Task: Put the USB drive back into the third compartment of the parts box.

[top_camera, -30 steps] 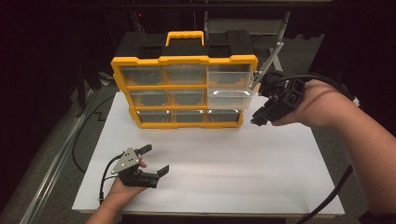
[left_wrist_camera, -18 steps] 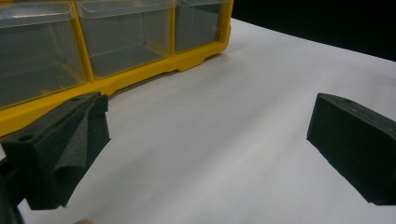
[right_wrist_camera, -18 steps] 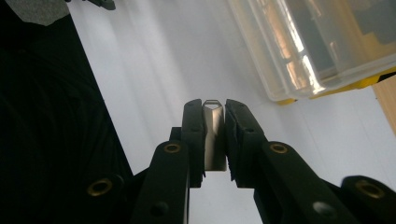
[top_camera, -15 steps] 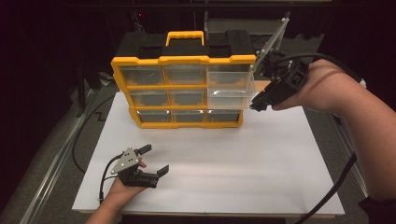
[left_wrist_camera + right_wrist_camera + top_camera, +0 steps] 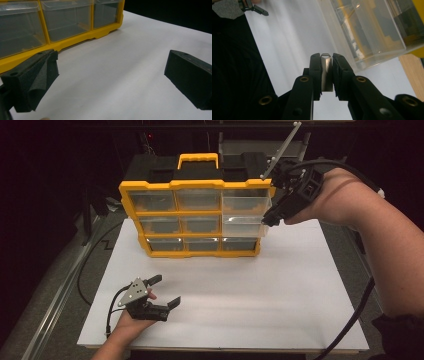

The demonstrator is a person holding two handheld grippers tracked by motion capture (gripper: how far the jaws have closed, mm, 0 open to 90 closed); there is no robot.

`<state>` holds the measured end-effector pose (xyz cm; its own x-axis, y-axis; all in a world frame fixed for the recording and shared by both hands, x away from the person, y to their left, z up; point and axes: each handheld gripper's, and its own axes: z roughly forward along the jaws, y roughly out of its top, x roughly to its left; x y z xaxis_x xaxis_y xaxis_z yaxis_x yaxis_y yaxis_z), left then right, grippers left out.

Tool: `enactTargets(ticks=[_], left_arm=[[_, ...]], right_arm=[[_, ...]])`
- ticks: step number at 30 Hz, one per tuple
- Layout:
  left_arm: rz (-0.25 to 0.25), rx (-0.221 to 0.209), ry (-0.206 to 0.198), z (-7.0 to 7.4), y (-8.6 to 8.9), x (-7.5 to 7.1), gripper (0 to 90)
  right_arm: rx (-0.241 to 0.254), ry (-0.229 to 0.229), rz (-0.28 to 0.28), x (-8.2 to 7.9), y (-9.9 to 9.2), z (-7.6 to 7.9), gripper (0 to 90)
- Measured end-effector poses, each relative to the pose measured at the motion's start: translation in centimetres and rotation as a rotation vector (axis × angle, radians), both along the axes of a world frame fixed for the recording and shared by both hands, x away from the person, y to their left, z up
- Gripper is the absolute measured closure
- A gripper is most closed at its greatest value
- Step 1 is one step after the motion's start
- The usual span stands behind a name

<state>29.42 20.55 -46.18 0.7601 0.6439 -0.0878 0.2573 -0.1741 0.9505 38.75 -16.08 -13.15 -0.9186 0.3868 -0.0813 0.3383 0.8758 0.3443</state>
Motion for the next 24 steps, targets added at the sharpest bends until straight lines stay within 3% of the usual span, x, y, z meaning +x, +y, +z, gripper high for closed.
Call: enactTargets(ticks=[24], left_arm=[[-0.005, 0.003, 0.005, 0.0, 0.0, 0.0, 0.2]], right_arm=[[-0.003, 0.007, -0.025, 3.8, 1.8, -0.3, 80.0]])
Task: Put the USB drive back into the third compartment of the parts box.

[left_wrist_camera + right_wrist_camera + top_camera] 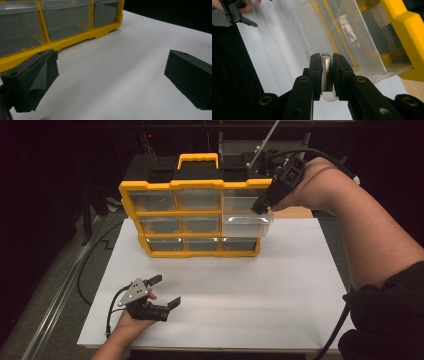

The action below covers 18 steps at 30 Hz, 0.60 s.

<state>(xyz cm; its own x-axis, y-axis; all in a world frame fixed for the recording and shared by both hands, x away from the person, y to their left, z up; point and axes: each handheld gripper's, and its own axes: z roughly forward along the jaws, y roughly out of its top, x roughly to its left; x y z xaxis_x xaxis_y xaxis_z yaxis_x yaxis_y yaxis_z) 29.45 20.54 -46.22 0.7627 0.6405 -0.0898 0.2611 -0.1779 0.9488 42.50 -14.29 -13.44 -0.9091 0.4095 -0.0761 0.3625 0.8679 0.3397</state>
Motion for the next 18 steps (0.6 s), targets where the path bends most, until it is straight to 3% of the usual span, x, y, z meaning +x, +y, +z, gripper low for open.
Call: enactTargets(ticks=[18], left_arm=[[-0.004, -0.001, 0.000, 0.0, 0.0, 0.1, 0.2]], right_arm=[[-0.026, -0.025, -0.016, 1.9, 1.3, -0.7, 79.9]])
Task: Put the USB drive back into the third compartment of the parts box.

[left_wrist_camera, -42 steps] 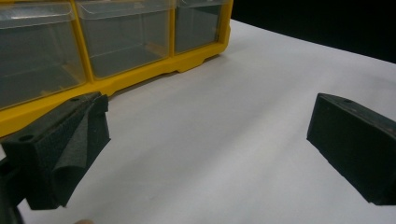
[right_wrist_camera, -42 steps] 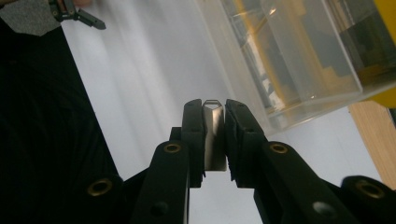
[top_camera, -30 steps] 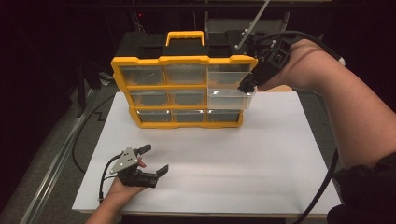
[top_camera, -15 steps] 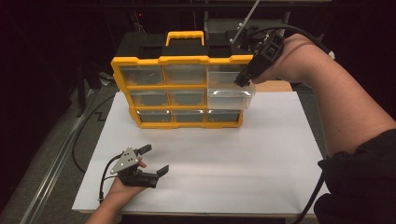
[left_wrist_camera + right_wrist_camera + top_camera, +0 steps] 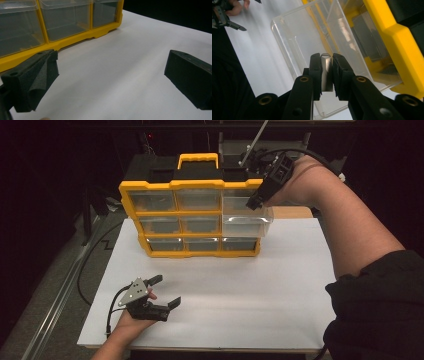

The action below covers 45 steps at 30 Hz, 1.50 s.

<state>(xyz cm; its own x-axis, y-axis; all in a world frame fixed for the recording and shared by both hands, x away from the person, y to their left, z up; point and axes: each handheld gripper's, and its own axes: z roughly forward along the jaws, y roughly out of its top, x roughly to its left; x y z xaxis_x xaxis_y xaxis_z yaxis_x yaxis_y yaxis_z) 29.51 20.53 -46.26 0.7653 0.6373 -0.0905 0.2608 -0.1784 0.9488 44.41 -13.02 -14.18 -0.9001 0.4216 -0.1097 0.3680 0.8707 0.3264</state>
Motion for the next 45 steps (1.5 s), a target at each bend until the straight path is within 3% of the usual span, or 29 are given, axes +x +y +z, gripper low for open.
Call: enactTargets(ticks=[28, 39, 41, 43, 45], left_arm=[[-0.001, -0.001, -0.004, 0.0, 0.1, 0.0, 0.2], [0.003, -0.008, -0.004, 0.1, 0.2, 0.0, 0.2], [0.003, -0.007, -0.004, 0.1, 0.1, 0.0, 0.2], [0.000, -0.006, -0.005, 0.1, 0.1, 0.0, 0.2], [-0.002, -0.004, -0.005, 0.0, 0.0, 0.0, 0.2]], right_arm=[[-0.009, 0.010, 0.016, 1.1, 0.8, -1.9, 79.2], [0.013, 0.005, 0.018, 1.0, 0.7, -1.6, 79.1], [0.019, -0.004, 0.009, 1.0, 0.6, -1.4, 71.4], [0.045, -0.016, -0.008, 1.0, 0.3, -1.1, 52.6], [0.074, -0.013, -0.009, 0.8, 0.0, -0.7, 41.2]])
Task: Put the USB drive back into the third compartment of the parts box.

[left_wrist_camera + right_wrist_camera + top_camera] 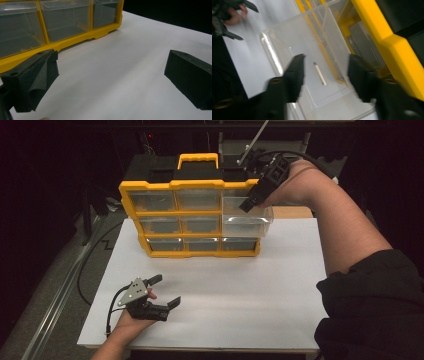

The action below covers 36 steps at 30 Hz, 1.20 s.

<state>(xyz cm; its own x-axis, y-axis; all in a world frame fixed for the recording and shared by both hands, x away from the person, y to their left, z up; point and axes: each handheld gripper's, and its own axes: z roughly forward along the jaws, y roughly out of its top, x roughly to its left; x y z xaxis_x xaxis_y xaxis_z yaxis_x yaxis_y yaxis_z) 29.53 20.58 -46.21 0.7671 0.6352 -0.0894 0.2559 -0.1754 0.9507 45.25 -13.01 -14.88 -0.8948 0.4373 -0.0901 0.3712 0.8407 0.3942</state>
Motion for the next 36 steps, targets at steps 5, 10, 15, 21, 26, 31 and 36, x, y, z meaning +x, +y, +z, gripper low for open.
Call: enactTargets(ticks=[5, 10, 15, 21, 26, 31, 36], left_arm=[[0.002, 0.000, 0.003, 0.0, 0.0, 0.0, 0.2], [0.001, -0.004, 0.009, 0.0, 0.0, 0.1, 0.2], [0.004, -0.007, 0.009, -0.1, -0.1, 0.1, 0.2], [0.000, 0.002, 0.010, -0.1, -0.2, 0.2, 0.2], [0.003, -0.004, 0.011, -0.1, -0.2, 0.2, 0.2], [0.004, -0.003, 0.010, -0.1, -0.1, 0.2, 0.2], [0.007, -0.005, 0.008, 0.0, -0.1, 0.1, 0.2]], right_arm=[[0.012, -0.008, -0.012, -0.9, -1.2, 0.7, 32.7], [-0.003, -0.007, -0.034, -2.0, -2.6, 0.7, 30.4], [-0.022, -0.003, -0.056, -3.0, -4.2, 0.5, 28.8], [-0.029, -0.002, -0.070, -4.1, -5.6, 0.2, 27.1], [-0.045, 0.000, -0.081, -4.9, -6.9, -0.7, 23.2], [-0.048, 0.005, -0.095, -5.6, -8.0, -1.8, 18.7], [-0.066, 0.017, -0.113, -6.5, -8.8, -3.0, 14.3]])
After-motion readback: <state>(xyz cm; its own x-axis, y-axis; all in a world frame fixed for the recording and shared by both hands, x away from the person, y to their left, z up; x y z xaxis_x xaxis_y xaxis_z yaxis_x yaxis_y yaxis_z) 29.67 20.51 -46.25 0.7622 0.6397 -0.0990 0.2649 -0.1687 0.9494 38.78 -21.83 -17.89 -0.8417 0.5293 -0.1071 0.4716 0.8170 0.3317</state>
